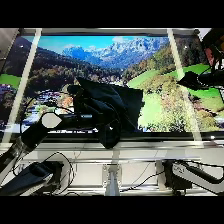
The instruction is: Fold the clothes and pants, and hang the long-sleeved shirts on hangers.
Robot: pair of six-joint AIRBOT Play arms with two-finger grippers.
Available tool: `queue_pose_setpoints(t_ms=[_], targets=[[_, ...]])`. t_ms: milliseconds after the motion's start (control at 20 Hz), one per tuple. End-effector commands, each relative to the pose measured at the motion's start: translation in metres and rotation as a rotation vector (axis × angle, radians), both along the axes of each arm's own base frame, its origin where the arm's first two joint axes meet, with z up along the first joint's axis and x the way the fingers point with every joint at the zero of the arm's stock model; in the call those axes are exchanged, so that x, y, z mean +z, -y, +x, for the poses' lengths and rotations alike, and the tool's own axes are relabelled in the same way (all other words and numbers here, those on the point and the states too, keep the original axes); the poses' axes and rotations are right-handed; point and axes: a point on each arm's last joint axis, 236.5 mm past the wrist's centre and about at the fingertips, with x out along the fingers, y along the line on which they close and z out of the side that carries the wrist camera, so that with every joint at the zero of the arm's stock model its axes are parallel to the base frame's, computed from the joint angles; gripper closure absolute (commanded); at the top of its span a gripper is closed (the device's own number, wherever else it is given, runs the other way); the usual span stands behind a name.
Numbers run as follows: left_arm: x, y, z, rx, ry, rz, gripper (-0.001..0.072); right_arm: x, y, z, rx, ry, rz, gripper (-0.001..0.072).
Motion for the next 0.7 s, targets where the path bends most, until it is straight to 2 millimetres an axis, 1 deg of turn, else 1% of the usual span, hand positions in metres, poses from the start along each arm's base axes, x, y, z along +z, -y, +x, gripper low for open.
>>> queue_pose_setpoints(t_ms=[0, 100, 150, 200, 250, 300, 400, 450, 500, 550, 650], targets=[[0.002, -0.031, 0.012, 0.028, 0.051, 0.058, 0.016, -0.001, -0.001, -0.002, 0.006, -0.01, 0.003, 0.0477], [0.022, -0.072, 0.036, 0.154, 0.116, 0.069, 0.016, -0.001, -0.002, -0.004, 0.009, -0.016, 0.004, 0.0476], [0.03, -0.091, 0.039, 0.197, 0.127, 0.07, 0.016, -0.001, -0.002, -0.004, 0.009, -0.015, 0.004, 0.0476], [0.033, -0.108, 0.036, 0.217, 0.125, 0.087, 0.016, -0.001, -0.002, -0.003, 0.007, -0.013, 0.003, 0.0476], [0.031, -0.125, 0.029, 0.224, 0.113, 0.126, 0.016, -0.001, -0.001, -0.003, 0.007, -0.012, 0.003, 0.0476], [0.022, -0.144, 0.019, 0.234, 0.079, 0.187, 0.016, -0.001, -0.001, -0.002, 0.006, -0.01, 0.002, 0.0476], [-0.007, -0.185, 0.002, 0.327, -0.03, 0.323, 0.0161, 0.0, -0.001, -0.001, 0.002, -0.004, 0.001, 0.0476], [-0.02, -0.2, -0.005, 0.376, -0.066, 0.367, 0.0162, 0.0, 0.0, -0.001, 0.002, -0.003, 0.001, 0.0477], [-0.033, -0.208, -0.012, 0.426, -0.108, 0.378, 0.0163, 0.0, 0.0, 0.0, 0.001, -0.002, 0.0, 0.0476], [-0.044, -0.209, -0.019, 0.44, -0.14, 0.376, 0.0163, 0.0, 0.0, 0.001, -0.001, 0.002, -0.001, 0.0476], [-0.075, -0.207, -0.036, 0.448, -0.231, 0.377, 0.0163, 0.001, 0.001, 0.003, -0.007, 0.013, -0.004, 0.0476]])
